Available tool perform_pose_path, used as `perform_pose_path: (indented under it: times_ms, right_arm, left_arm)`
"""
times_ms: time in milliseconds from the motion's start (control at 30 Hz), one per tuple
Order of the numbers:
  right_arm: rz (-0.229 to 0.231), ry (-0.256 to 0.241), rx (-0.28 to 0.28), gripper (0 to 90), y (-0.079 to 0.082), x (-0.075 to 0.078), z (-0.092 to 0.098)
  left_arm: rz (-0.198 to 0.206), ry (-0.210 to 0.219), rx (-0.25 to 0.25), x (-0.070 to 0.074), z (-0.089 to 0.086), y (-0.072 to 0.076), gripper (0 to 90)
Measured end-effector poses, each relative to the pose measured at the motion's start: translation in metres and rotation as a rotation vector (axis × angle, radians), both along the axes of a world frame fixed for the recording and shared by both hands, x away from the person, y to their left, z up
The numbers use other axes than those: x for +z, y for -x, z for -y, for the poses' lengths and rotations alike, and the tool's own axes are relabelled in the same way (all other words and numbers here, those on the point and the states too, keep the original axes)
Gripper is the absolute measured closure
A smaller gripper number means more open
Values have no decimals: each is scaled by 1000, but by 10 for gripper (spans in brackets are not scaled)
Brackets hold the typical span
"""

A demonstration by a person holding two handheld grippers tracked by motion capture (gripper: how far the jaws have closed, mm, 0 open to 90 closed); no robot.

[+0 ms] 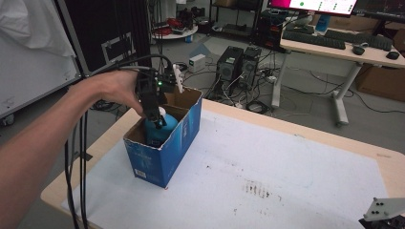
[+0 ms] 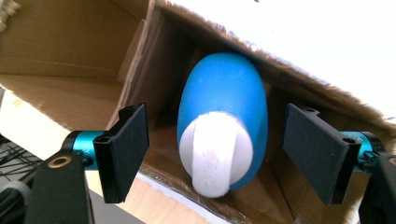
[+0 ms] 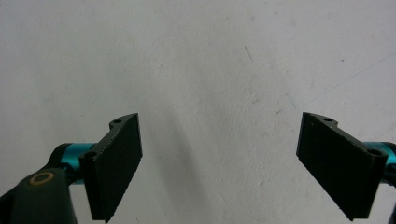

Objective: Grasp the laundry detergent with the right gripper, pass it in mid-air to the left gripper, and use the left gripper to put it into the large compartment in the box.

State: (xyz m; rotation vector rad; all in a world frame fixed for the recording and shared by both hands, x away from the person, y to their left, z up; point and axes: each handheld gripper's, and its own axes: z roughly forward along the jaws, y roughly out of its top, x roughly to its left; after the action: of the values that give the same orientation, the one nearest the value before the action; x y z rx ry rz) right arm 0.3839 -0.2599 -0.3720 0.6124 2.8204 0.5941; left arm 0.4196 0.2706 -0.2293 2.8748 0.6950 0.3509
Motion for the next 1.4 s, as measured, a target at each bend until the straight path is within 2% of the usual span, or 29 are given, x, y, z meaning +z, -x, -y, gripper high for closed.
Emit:
perform_pose_path:
  times_ms: [100, 167, 233, 267, 300, 333, 367, 433, 533, 600, 633, 667, 700, 767, 800, 833, 867, 933, 967, 1000, 1100, 1133, 1233, 1300, 1333, 1400]
  right_arm:
    - [0, 1, 0, 135, 0, 0, 0]
    - [2, -1, -1, 135, 0, 0, -1]
    - [2, 0, -1, 135, 0, 0, -1]
    - [2, 1, 2, 135, 0, 0, -1]
    - [2, 1, 2, 135, 0, 0, -1]
    - [2, 1, 2, 135, 0, 1, -2]
    - [2, 1, 2, 135, 0, 1, -2]
    - [6, -2, 2, 135, 1, 2, -3]
    - [11, -4, -1, 135, 2, 3, -2]
    - [12, -5, -3, 135, 3, 4, 0]
    - [12, -5, -3, 135, 3, 4, 0]
    - [14, -8, -4, 135, 3, 5, 0]
    - [14, -8, -4, 135, 3, 5, 0]
    - [17, -5, -5, 135, 4, 6, 0]
    - [16, -6, -6, 135, 4, 6, 0]
    - [16, -6, -6, 135, 4, 6, 0]
    - [16, -7, -8, 135, 5, 6, 0]
    - [19, -12, -9, 135, 4, 7, 0]
    - [21, -14, -14, 135, 4, 8, 0]
    - [23, -16, -15, 135, 4, 9, 0]
    - [27, -23, -20, 135, 5, 10, -1]
    - [27, -23, -20, 135, 5, 10, -1]
    - [26, -17, -25, 135, 6, 10, -2]
    - [25, -15, -32, 135, 7, 10, -1]
    - [25, -15, -32, 135, 7, 10, -1]
    - [24, -16, -34, 135, 7, 11, -1]
  left_arm:
    - [12, 8, -1, 7, 4, 2, 216]
    - [34, 17, -29, 20, 13, 4, 215]
    - [44, 17, -41, 24, 17, 5, 196]
    - [64, 20, -63, 32, 28, 6, 191]
    - [64, 20, -63, 32, 28, 6, 191]
    - [69, 20, -93, 38, 41, 7, 191]
    - [69, 20, -93, 38, 41, 7, 191]
    - [81, 17, -127, 42, 55, 7, 191]
    - [75, 17, -167, 44, 75, 7, 191]
    - [64, 17, -207, 42, 100, 5, 191]
    - [64, 17, -207, 42, 100, 5, 191]
    - [54, 19, -230, 38, 115, 3, 191]
    - [54, 19, -230, 38, 115, 3, 191]
    - [38, 6, -264, 34, 131, 2, 191]
    - [33, 1, -286, 27, 147, 1, 191]
    - [33, 1, -286, 27, 147, 1, 191]
    - [26, -5, -291, 23, 155, 0, 191]
    - [23, -20, -307, 12, 170, -2, 183]
    - [5, -45, -328, 0, 183, -2, 168]
    - [5, -45, -328, 0, 183, -2, 168]
    - [-34, -37, -356, -25, 204, -2, 154]
    - [-34, -37, -356, -25, 204, -2, 154]
    - [-49, -40, -377, -43, 214, -1, 154]
    - [-78, -28, -373, -59, 219, 0, 154]
    - [-78, -28, -373, -59, 219, 0, 154]
    - [-94, -27, -363, -68, 221, 0, 154]
